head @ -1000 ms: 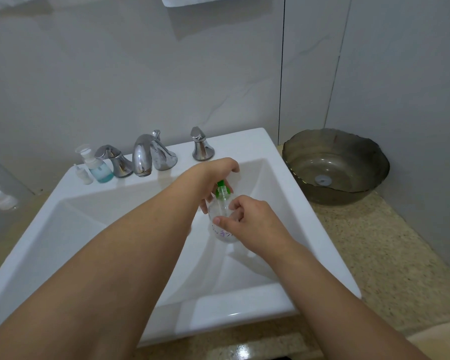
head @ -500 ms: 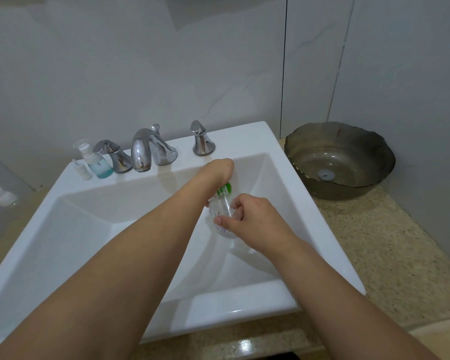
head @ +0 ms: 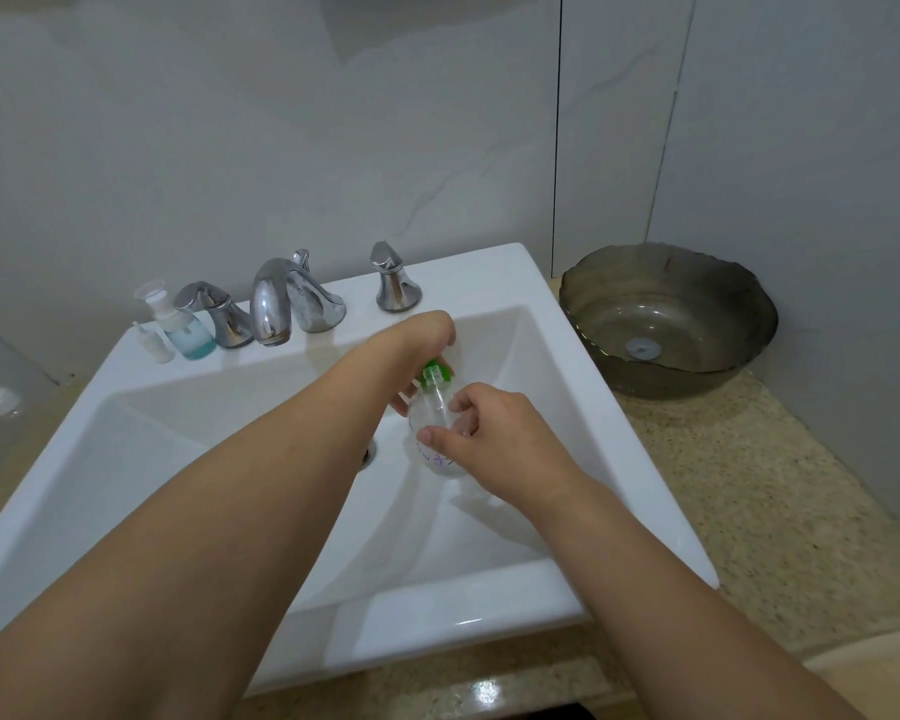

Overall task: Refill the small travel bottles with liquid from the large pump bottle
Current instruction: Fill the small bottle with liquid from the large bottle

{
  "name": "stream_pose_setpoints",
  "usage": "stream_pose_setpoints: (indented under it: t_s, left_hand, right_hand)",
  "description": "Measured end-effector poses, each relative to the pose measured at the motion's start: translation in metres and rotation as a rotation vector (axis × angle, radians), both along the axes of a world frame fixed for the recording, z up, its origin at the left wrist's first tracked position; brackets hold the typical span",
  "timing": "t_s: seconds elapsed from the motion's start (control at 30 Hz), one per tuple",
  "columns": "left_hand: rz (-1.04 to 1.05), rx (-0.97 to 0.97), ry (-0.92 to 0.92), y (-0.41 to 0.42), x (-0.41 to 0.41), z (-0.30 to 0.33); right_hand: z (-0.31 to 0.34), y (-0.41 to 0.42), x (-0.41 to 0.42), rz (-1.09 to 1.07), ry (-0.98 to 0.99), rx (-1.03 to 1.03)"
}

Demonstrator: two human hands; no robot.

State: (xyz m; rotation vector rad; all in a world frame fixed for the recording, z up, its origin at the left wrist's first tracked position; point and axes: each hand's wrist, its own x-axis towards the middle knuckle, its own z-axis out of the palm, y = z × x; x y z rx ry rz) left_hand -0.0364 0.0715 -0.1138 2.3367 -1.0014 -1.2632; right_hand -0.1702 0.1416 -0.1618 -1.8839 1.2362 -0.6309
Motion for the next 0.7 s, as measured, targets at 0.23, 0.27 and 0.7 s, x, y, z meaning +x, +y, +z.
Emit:
stream_pose_setpoints:
  t_s: [0.23, 0.27, 0.7]
  left_hand:
    - [-0.106, 0.135, 0.054, -0.012, 0.01, 0.005]
    - [-0.107, 0.137, 0.043, -0.012, 0.009, 0.004]
    - [0.045, 0.013, -0.127, -0.006, -0.01, -0.009]
  right_hand:
    - [0.002, 0.001, -0.001, -0.005, -0.042, 0.01]
    - [0.002, 0.001, -0.001, -0.005, -0.038, 0.009]
    - [0.003, 0.002, -0.001, 0.026, 0.059, -0.006]
